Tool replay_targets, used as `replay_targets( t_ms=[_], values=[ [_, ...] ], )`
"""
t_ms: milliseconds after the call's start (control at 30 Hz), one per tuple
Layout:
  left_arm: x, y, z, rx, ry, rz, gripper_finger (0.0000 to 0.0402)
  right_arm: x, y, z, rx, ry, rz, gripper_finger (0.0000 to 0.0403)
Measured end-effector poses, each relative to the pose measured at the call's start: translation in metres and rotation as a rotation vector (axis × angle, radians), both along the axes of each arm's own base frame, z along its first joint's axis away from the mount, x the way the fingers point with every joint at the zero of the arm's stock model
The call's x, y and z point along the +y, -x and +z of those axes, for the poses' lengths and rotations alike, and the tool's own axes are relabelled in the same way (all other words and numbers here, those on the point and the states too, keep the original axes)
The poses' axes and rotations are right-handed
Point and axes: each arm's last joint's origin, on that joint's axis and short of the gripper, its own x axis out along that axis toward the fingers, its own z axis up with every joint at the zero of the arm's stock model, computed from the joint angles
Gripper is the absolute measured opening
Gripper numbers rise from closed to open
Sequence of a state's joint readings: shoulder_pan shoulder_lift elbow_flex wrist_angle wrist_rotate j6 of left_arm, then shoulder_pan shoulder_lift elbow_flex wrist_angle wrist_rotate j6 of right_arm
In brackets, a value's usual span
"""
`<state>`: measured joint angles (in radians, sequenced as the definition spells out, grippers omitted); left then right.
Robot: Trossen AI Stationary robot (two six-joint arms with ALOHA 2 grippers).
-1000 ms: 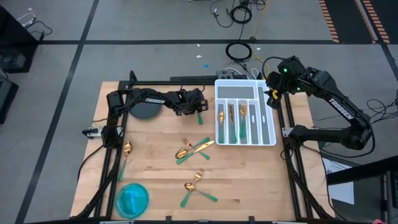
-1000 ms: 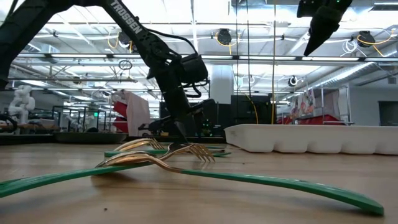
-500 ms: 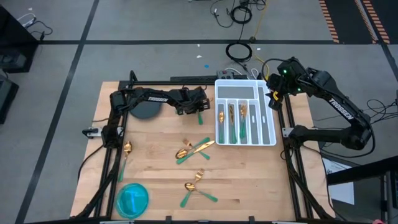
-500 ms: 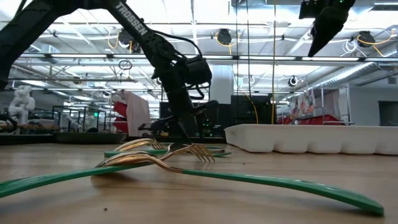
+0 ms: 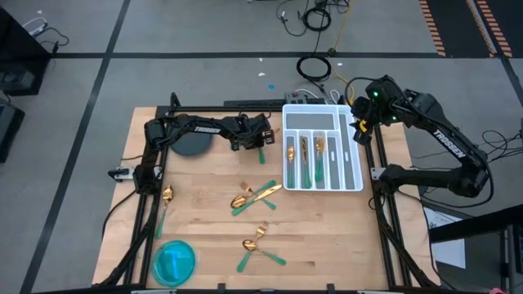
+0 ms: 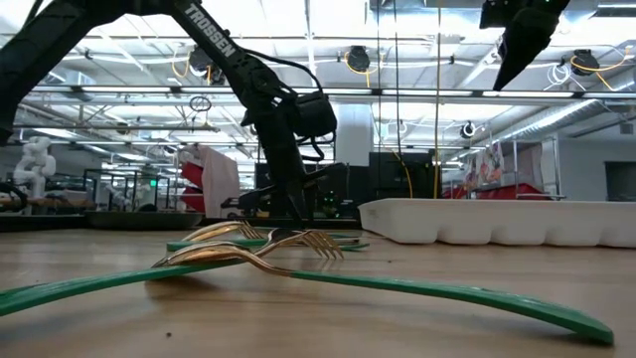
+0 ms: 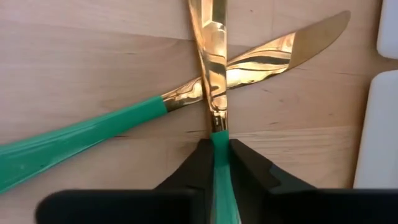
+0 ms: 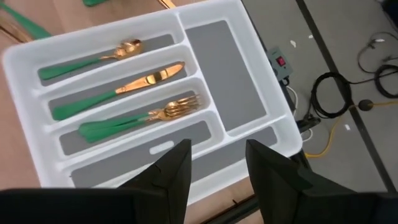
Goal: Sort silverware
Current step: Put the green knife on the silverware organizer
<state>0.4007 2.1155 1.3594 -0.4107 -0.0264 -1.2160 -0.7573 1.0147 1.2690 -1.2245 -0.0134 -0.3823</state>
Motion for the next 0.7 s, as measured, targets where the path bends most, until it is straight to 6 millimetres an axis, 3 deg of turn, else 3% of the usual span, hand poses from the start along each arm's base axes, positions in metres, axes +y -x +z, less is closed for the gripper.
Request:
replay_targets(
  t_ms=[167,433,700],
  values=[
    [-0.003,-0.006,0.0,-0.04,-0.002,-0.045,0.0005,0.002,0.001,0.001,-0.023,-0.012,0.022,0.0146],
    [-0.013,-0.008,0.001,-0.036,0.028,-0.073,0.0002,0.002,0.0,0.001,-0.029,-0.019,0.028,0.0146],
    [-0.018,-0.002,0.02,-0.03,0.007,-0.097,0.0001,0.002,0.0,0.002,-0.037,-0.015,0.025,0.0146]
  ],
)
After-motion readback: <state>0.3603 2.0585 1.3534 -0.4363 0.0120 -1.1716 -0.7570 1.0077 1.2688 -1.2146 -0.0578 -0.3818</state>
